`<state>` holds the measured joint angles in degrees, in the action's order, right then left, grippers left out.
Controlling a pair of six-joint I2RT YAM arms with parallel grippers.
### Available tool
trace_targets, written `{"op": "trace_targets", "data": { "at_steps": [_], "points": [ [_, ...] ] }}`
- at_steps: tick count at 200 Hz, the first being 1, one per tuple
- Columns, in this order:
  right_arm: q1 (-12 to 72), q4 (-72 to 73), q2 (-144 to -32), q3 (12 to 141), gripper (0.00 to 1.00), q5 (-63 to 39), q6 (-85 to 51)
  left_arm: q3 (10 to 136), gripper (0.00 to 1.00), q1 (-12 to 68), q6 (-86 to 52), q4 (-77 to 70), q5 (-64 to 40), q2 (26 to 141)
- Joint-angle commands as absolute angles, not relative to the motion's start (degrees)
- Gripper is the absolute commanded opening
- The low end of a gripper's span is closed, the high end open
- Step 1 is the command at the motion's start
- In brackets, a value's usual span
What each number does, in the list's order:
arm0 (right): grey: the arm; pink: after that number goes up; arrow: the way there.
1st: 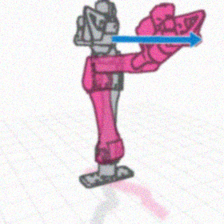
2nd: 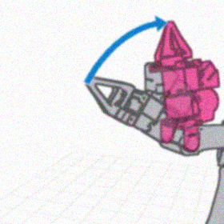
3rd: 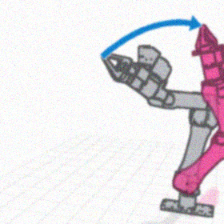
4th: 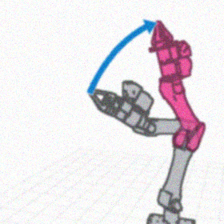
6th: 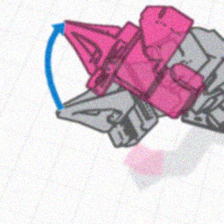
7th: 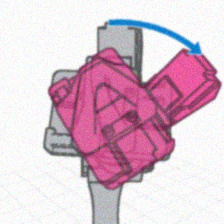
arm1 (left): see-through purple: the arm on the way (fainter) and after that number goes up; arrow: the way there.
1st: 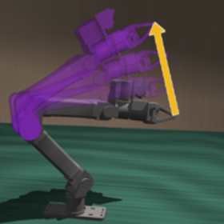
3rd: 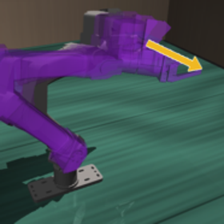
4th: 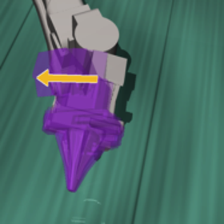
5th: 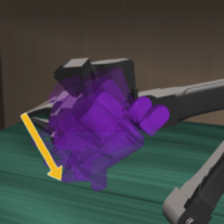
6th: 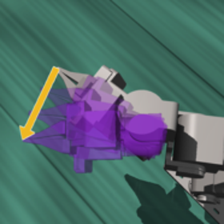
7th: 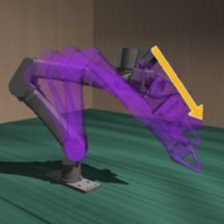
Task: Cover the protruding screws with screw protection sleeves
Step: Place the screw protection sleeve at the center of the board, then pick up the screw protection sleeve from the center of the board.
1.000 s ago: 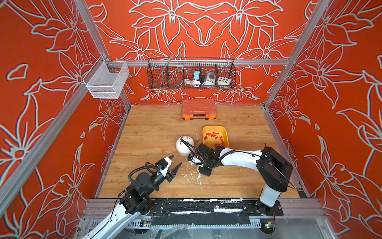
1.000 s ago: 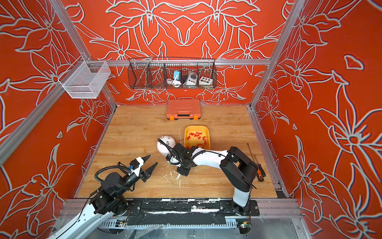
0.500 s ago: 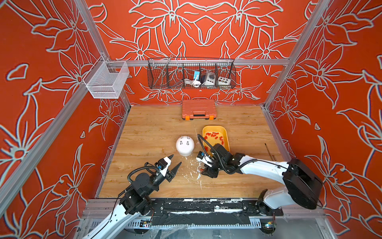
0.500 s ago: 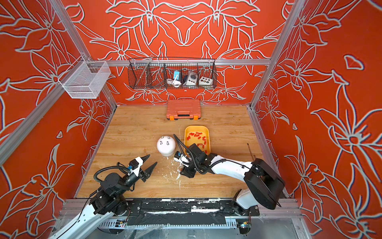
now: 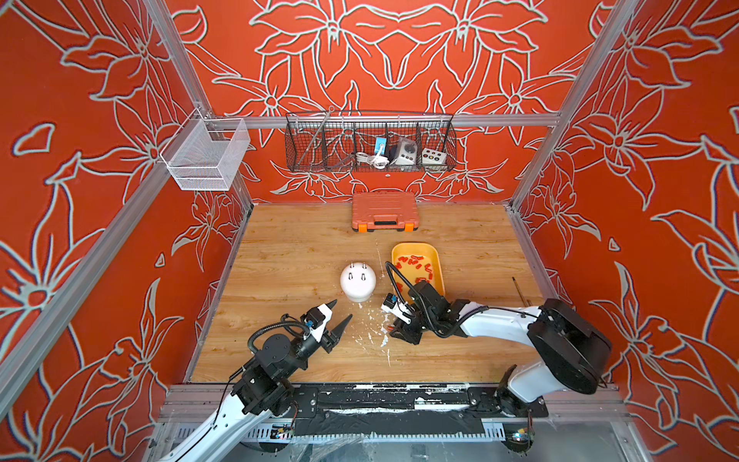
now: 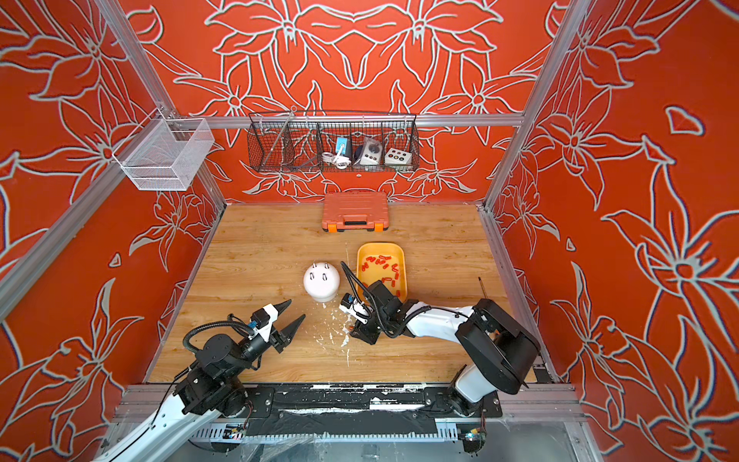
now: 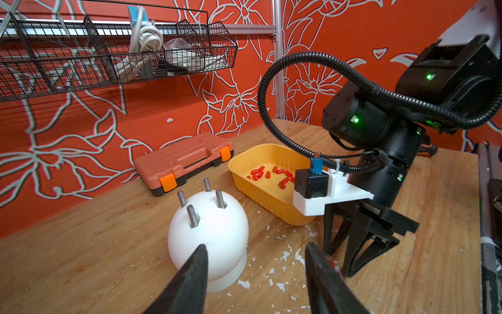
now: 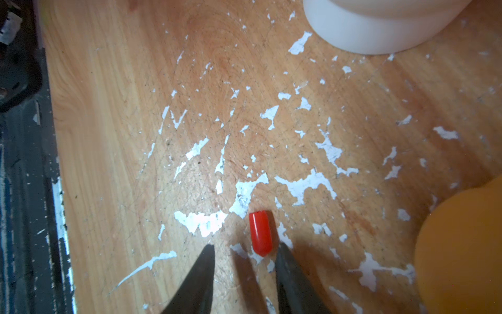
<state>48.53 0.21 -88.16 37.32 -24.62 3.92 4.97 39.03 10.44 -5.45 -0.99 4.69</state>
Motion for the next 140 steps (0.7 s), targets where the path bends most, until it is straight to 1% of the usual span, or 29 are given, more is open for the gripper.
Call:
{"op": "trace_targets", "data": {
  "at_steps": [1,8,25,39,53,67,90,104,123,140],
  "points": [
    [48.7,-0.2,-89.7,38.4,0.35,-23.1,4.1,4.7,0.56,39.2,10.7,-7.4,-1.8,4.8],
    [48.7,-0.6,-90.1,38.8,0.32,-23.1,4.2,4.7,0.56,39.2,10.7,-7.4,-1.9,4.8],
    [48.7,-1.0,-91.1,39.5,0.29,-23.1,4.3,4.7,0.56,39.2,10.7,-7.3,-1.8,4.8],
    [48.7,-1.2,-91.6,39.7,0.24,-22.9,4.3,4.6,0.56,39.2,10.7,-7.3,-1.7,4.8],
    [48.7,-1.6,-92.0,40.1,0.22,-22.9,4.6,4.7,0.56,39.2,10.8,-7.3,-1.7,4.9],
    [48.7,-1.6,-92.2,40.3,0.14,-23.3,4.7,4.6,0.56,39.2,10.8,-7.2,-1.6,4.9],
    [48.7,-1.5,-91.5,40.0,0.06,-24.4,5.0,4.5,0.56,39.2,10.8,-7.5,-1.5,5.3],
    [48.7,-2.2,-90.2,39.9,0.0,-25.2,5.4,4.5,0.56,39.2,10.8,-7.9,-1.6,5.6],
    [48.7,-6.3,-86.7,41.6,0.0,-27.0,5.3,4.4,0.57,39.2,10.8,-8.8,-2.4,6.7],
    [48.7,-12.0,-81.9,44.8,0.0,-29.7,4.9,4.3,0.59,39.2,11.0,-10.7,-6.1,8.7]
  ]
}}
